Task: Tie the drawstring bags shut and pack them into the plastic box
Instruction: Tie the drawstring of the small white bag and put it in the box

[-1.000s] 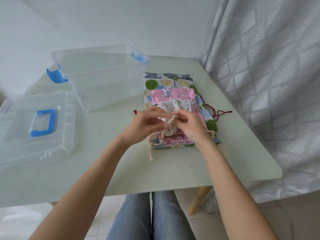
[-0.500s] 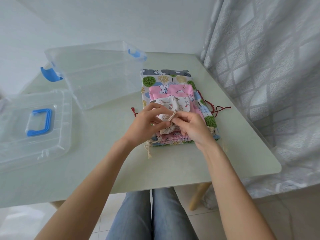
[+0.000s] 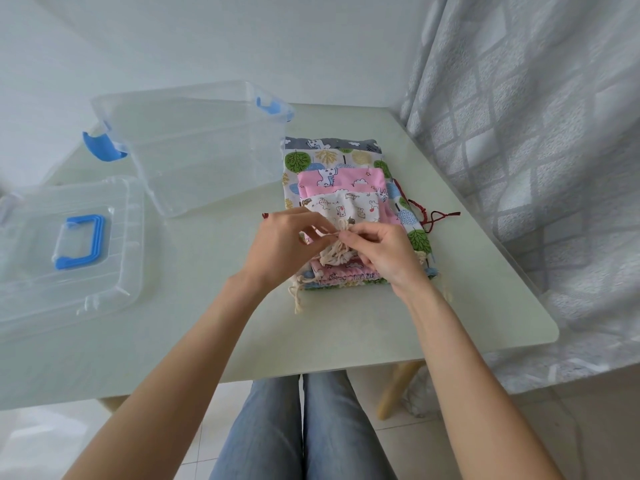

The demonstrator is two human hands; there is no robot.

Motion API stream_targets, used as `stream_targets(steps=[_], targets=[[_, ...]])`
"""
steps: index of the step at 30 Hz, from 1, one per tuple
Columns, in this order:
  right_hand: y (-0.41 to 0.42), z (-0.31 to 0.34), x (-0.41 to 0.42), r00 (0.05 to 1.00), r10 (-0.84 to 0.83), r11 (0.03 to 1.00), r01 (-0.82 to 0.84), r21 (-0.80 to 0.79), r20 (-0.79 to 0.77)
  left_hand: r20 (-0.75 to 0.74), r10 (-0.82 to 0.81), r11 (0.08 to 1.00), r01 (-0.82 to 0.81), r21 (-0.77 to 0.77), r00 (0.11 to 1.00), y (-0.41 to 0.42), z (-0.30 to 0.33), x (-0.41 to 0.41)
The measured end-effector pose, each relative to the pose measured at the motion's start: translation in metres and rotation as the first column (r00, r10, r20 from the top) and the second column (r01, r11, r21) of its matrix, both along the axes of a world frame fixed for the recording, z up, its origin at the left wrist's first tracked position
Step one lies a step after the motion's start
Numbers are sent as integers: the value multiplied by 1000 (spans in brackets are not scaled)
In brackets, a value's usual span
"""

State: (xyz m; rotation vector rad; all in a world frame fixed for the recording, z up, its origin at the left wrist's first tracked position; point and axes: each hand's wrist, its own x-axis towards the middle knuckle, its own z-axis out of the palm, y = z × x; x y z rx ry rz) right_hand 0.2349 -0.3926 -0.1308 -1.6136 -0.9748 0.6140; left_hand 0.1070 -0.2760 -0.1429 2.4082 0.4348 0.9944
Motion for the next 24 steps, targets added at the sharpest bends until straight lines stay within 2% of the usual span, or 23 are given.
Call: stream_targets(steps=[2,4,6,9,11,17,21,24], targets=[[1,0,0,1000,-5,1000,5,-2,13,-9,53,991,-51,126,999,-1,0,1],[2,-2,1,1000,-4,1000,4,-18,17,18,70,992,-72,104,997,-1,-2,2],[2,-3,3,1000,1,1000,-1,-27,-17,70,29,992,-19,-129,997,-2,-6,2],[3,-5,5,998,24,999,-26,-38,-51,128,-32,849,95,-521,991,-5,-13,3],[4,-7,5,997,37,998,-40,-46,-63,118,-59,780,120,-614,991,-8,-16,3],[3,-8,5,988,42,999,-45,-19,-151,37,-50,837,62,-544,998,-7,-15,8],[0,-7,8,993,62,997,-66,-31,-100,-41,-23,882,1,-471,999,-10,-13,13],[-2,-6,14,993,102,993,-104,-47,-53,-38,-1,897,-16,-442,999,-12,-14,15]])
